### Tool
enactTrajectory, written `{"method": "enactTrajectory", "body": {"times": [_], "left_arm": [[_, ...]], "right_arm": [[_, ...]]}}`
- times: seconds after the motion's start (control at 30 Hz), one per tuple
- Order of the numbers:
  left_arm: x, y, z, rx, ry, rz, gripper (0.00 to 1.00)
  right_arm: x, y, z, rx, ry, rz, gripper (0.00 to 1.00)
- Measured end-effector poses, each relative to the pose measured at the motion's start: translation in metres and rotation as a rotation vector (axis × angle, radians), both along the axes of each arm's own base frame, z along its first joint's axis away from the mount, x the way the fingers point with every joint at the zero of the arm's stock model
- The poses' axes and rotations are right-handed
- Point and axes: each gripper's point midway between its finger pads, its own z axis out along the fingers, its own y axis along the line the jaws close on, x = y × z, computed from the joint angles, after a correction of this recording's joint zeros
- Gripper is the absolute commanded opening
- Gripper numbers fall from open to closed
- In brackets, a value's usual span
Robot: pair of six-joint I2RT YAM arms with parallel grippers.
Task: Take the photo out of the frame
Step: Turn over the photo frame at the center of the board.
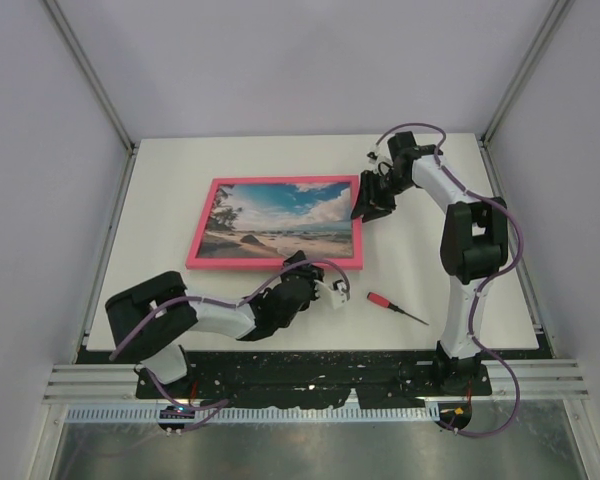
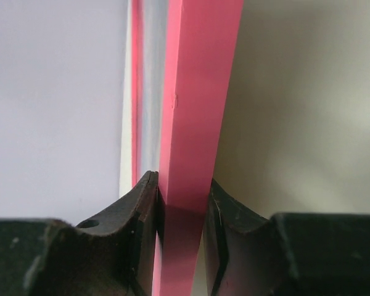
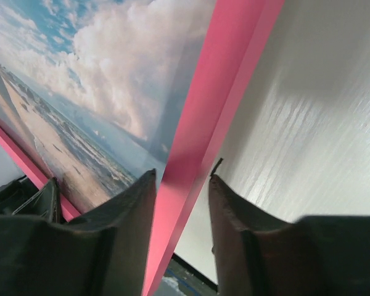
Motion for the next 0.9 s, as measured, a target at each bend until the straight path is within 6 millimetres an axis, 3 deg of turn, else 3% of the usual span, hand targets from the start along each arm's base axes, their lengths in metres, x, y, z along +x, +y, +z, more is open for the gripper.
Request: {"method": "enactTrajectory", "body": {"times": [0.13, 0.33, 0.73, 0.9], "left_arm": [[-0.001, 0.001, 0.021, -0.029, -0.023, -0.009, 0.0], [-0.007, 0.009, 0.044, -0.051, -0.019, -0.02, 0.0], [-0.014, 0.012, 0.053, -0.027, 0.086, -0.005, 0.0], [-0.012, 0.007, 0.086, -0.085, 0.135, 0.025, 0.0]], "right_arm": [[-0.002, -0.002, 0.007, 0.018, -0.015, 0.021, 0.6], [-0.001, -0.012, 0.029, 0.051, -0.076, 0.026, 0.63], [-0.005, -0.046, 0.045, 0.084, -0.116, -0.032, 0.63], [-0.012, -0.056, 0.047, 0.082, -0.14, -0.046, 0.63]]}}
